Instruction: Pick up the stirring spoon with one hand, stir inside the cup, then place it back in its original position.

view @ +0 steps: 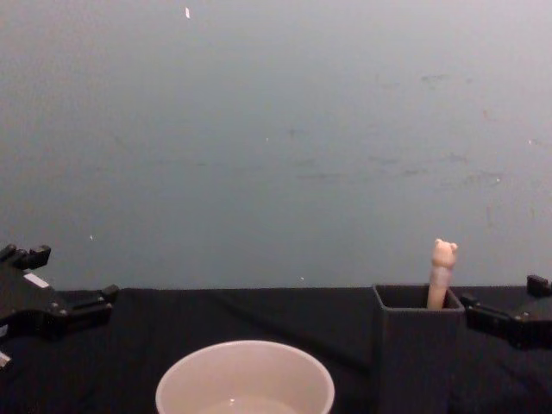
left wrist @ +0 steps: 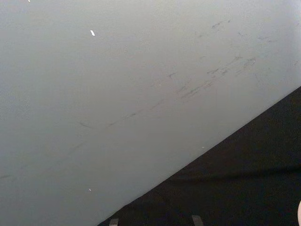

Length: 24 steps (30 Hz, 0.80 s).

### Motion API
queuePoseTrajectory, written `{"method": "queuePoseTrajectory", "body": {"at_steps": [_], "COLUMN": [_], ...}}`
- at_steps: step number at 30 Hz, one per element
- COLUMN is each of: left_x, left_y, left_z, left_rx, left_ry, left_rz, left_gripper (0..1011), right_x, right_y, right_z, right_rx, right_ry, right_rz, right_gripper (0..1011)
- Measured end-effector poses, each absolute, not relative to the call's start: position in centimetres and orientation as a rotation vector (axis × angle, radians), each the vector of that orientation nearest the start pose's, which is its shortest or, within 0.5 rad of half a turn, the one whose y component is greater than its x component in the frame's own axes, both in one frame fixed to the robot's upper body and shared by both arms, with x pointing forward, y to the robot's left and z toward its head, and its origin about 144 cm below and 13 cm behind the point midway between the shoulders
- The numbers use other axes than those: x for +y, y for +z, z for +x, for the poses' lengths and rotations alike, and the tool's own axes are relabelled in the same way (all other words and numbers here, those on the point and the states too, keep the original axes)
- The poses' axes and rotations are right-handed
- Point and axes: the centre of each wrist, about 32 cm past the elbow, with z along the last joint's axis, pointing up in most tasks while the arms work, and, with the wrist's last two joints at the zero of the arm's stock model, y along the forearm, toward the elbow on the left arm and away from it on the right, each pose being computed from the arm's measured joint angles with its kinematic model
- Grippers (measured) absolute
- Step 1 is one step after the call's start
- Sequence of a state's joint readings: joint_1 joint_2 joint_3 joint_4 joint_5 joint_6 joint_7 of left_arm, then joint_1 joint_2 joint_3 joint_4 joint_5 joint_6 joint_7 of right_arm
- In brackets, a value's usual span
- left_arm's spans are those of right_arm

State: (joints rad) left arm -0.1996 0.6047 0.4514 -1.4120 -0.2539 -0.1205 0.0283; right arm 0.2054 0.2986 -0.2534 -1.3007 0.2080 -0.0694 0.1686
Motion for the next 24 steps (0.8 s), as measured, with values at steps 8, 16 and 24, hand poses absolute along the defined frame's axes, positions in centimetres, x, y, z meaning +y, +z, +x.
{"method": "queuePoseTrajectory", "body": {"at_steps": [8,16,24], "left_x": [30.97,30.97,30.97], "left_y": [113.98,113.98,113.98], "left_z": [48.86,48.86,48.86], "left_rx": [-0.285,-0.285,-0.285], "left_ry": [1.248,1.248,1.248], "left_rz": [0.304,0.304,0.304], "left_gripper": [1001,1001,1001], "right_x": [-26.47,-26.47,-26.47], "right_y": [112.22,112.22,112.22], "right_z": [50.85,50.85,50.85], "right_rx": [-0.052,-0.052,-0.052], "right_ry": [-1.233,-1.233,-1.233], "right_rz": [-0.144,-0.144,-0.144], "right_gripper": [1000,1000,1000]}}
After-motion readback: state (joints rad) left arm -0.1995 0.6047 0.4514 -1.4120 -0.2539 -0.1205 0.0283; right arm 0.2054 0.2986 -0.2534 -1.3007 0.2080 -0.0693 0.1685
